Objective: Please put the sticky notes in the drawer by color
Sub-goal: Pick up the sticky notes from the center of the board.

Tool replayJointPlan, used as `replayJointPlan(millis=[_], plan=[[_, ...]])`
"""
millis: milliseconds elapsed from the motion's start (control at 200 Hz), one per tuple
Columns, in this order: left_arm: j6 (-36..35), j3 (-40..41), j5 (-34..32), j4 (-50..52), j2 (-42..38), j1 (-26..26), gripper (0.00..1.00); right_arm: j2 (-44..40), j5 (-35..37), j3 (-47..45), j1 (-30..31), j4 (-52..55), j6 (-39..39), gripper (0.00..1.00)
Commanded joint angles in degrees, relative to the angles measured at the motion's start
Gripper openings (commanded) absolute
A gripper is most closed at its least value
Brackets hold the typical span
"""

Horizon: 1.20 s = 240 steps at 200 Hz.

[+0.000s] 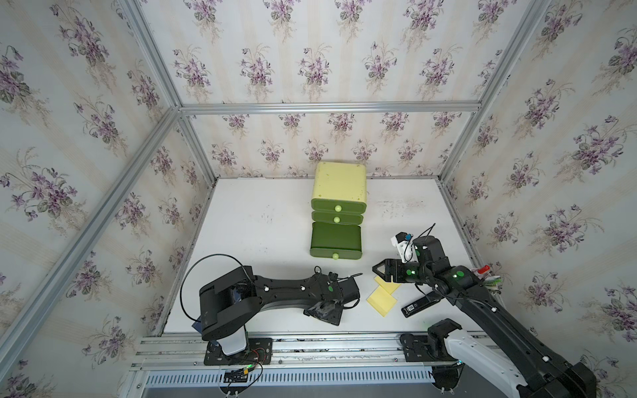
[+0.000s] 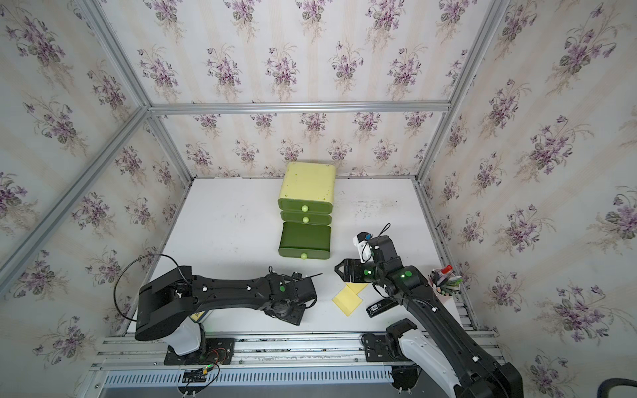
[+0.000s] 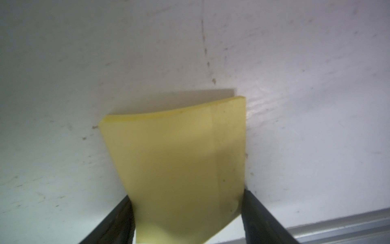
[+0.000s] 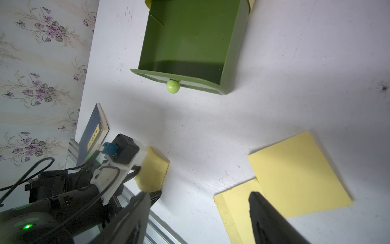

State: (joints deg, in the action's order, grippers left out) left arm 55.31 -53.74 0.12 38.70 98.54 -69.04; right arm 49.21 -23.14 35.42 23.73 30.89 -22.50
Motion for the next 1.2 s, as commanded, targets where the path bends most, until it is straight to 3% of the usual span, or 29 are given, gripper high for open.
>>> replayJointPlan(millis=[0,175,495,689,939,1194], plan=[[0.74,3.76,-1.01,-1.69,2.51,0.13,0.73,-0.07,0.71,-0.13,0.20,-0.92,-0.34,0.78],[-1.09,0.51,-4.25,2.07,-0.22,0.68,0.64,-0.43,0.66,-0.13,0.30,-0.86,-0.61,0.78],[-5.08,-6.11,-8.03,8.59,-5.46,3.15,0.63,-0.80,0.55,-0.22,0.69,-1.08,-1.33,0.77],[-11.47,-13.17,-9.02,11.88,-8.79,8.76,0.65,0.42,-1.63,-2.14,0.96,-3.40,-3.07,0.77],[-23.54,-26.72,-11.03,14.54,-3.93,17.32,0.66,0.50,-0.69,-2.19,1.28,-3.65,-3.77,0.77],[-28.23,-36.00,-8.92,15.33,4.63,22.91,0.67,-0.39,-0.26,-2.11,1.28,-3.37,-4.01,0.77]])
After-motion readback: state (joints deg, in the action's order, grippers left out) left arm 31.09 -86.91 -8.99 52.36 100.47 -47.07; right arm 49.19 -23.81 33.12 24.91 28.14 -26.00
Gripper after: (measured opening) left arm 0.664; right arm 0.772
